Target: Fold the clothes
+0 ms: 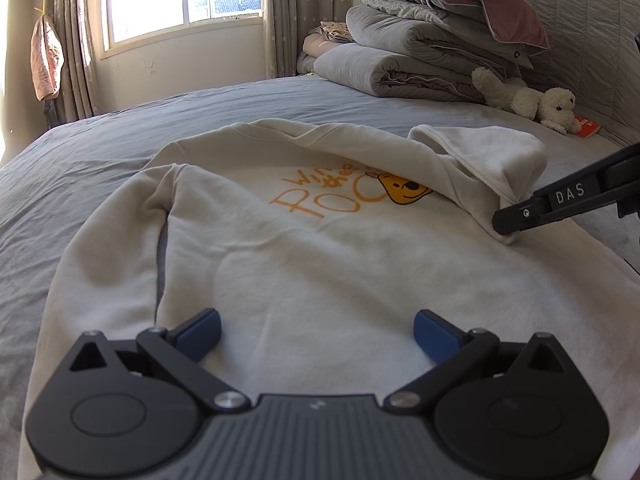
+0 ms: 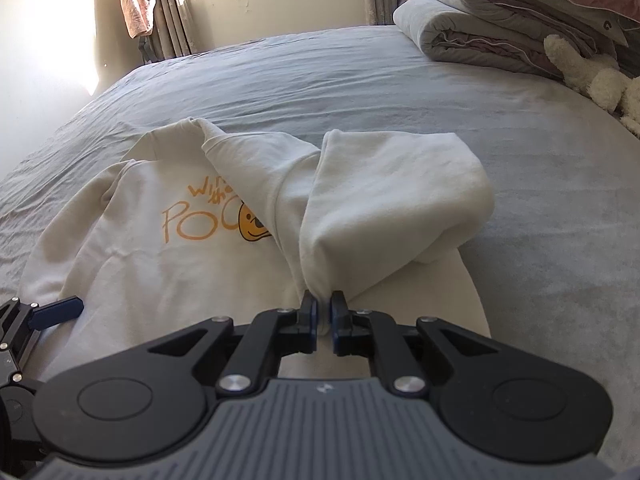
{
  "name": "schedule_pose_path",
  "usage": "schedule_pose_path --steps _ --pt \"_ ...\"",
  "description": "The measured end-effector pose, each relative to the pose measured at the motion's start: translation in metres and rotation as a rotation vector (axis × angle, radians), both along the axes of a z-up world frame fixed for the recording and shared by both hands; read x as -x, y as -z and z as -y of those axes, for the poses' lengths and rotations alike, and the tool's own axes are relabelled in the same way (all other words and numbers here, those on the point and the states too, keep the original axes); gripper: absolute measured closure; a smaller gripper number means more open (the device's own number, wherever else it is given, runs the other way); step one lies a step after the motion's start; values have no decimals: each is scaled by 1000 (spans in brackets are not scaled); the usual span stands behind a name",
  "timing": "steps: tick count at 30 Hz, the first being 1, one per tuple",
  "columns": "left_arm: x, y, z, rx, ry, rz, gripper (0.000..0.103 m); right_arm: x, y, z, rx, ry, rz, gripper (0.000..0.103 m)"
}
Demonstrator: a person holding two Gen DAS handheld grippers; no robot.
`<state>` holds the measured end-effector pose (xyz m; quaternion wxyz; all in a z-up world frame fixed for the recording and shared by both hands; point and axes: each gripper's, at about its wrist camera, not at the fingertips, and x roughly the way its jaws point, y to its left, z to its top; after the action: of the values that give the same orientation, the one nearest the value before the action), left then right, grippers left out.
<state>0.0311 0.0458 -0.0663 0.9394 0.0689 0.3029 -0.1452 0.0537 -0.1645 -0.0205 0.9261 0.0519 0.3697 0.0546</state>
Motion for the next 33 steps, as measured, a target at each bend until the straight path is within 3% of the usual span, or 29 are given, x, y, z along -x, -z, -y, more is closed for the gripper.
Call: schedule_pose_path --steps 27,32,33 --pt "0 0 0 0 -1 1 0 -1 -7 13 -69 -28 -74 93" --pt "0 1 1 -6 -1 4 0 1 -10 23 -135 -33 -143 82" --pt "0 1 1 -7 -1 4 0 1 -12 25 -140 -32 -151 71"
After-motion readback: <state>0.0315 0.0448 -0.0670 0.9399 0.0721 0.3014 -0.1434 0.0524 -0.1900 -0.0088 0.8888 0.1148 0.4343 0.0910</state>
